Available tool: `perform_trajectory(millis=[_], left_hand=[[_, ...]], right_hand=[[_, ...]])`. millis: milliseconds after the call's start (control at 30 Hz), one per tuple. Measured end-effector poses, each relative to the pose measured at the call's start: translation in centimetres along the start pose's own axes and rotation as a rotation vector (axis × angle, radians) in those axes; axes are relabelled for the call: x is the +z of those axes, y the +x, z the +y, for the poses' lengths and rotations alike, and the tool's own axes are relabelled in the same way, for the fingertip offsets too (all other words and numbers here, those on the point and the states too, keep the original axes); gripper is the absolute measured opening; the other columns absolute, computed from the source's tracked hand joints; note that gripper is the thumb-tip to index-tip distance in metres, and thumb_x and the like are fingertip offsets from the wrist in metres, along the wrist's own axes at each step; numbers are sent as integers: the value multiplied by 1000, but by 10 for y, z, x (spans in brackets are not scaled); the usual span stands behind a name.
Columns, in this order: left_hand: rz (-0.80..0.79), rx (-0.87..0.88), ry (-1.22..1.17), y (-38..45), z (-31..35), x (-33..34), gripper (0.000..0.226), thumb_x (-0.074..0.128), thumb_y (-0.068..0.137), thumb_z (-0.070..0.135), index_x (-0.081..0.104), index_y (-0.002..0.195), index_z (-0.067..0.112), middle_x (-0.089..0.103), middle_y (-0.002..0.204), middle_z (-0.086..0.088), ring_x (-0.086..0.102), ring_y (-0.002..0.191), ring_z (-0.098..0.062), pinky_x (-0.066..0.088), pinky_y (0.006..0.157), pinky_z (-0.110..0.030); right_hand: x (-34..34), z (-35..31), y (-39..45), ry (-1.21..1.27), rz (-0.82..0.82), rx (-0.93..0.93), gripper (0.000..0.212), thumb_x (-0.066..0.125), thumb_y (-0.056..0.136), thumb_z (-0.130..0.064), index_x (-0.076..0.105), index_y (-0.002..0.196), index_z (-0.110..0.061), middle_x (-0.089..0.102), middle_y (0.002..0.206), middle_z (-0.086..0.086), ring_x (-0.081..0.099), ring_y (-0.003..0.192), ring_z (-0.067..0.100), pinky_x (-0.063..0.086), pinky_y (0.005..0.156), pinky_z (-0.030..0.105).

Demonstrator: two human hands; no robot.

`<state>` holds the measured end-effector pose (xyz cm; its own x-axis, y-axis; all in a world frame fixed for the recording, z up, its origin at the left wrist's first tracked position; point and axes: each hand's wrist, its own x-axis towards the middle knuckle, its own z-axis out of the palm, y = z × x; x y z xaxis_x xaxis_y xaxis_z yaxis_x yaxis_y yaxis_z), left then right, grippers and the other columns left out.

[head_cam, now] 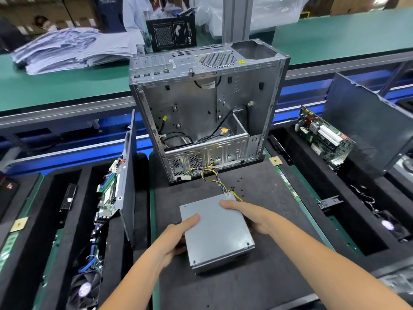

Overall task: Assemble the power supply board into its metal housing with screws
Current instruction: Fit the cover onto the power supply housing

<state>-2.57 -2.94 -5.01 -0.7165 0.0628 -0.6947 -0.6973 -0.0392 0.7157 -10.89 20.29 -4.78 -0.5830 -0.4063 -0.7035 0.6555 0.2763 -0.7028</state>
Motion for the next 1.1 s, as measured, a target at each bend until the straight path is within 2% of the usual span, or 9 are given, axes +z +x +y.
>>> perform_trajectory(millis=[67, 200, 300, 467, 733, 933, 1100], left_hand=[[8, 2, -3, 0, 0, 0, 73, 79, 52, 64, 73, 107, 16, 75, 101, -4, 70, 96, -20, 48, 96, -37], [12, 3, -23, -1, 0, 1, 69, 79, 55, 61, 73, 107, 16, 74, 104, -5, 67, 105, -25, 40, 107, -45], [30, 9, -25, -2, -2, 2, 72, 80, 54, 61, 72, 108, 15, 74, 104, -5, 65, 108, -27, 38, 109, -46], [35, 39, -4, -2, -7, 3, 74, 78, 54, 65, 71, 109, 16, 75, 102, -1, 66, 108, -25, 37, 109, -48], [47, 64, -9, -7, -7, 7, 70, 76, 57, 63, 71, 109, 16, 75, 101, -1, 67, 105, -25, 38, 108, -48], [38, 69, 1, -6, -7, 6, 69, 77, 58, 63, 73, 106, 14, 75, 100, -3, 69, 101, -23, 41, 106, -46], [40, 61, 28, -5, -6, 5, 70, 76, 58, 65, 73, 105, 14, 75, 100, -2, 69, 101, -23, 42, 106, -43]], right_hand=[[0, 2, 1, 19, -20, -14, 66, 81, 60, -59, 68, 112, -21, 73, 108, 3, 67, 105, 22, 44, 104, 42], [-2, 3, 0, 16, -52, -42, 62, 80, 65, -56, 68, 114, -19, 72, 110, 4, 68, 103, 20, 47, 102, 40], [-2, 3, -3, -21, -40, -44, 62, 78, 68, -56, 68, 115, -16, 72, 110, 4, 68, 103, 20, 45, 103, 40], [-2, 3, -6, -80, 13, -40, 62, 74, 70, -58, 69, 113, -14, 73, 106, 3, 68, 102, 21, 43, 105, 41], [4, 5, -8, -100, 126, -47, 67, 74, 69, -59, 65, 113, -9, 75, 98, 4, 71, 94, 23, 49, 97, 42], [7, 1, -10, -156, 112, -51, 59, 69, 71, -62, 69, 105, -14, 76, 92, -2, 72, 85, 16, 52, 90, 35], [10, -1, -10, -228, 139, -55, 60, 63, 72, -65, 71, 102, -14, 76, 90, -2, 72, 85, 17, 52, 92, 37]])
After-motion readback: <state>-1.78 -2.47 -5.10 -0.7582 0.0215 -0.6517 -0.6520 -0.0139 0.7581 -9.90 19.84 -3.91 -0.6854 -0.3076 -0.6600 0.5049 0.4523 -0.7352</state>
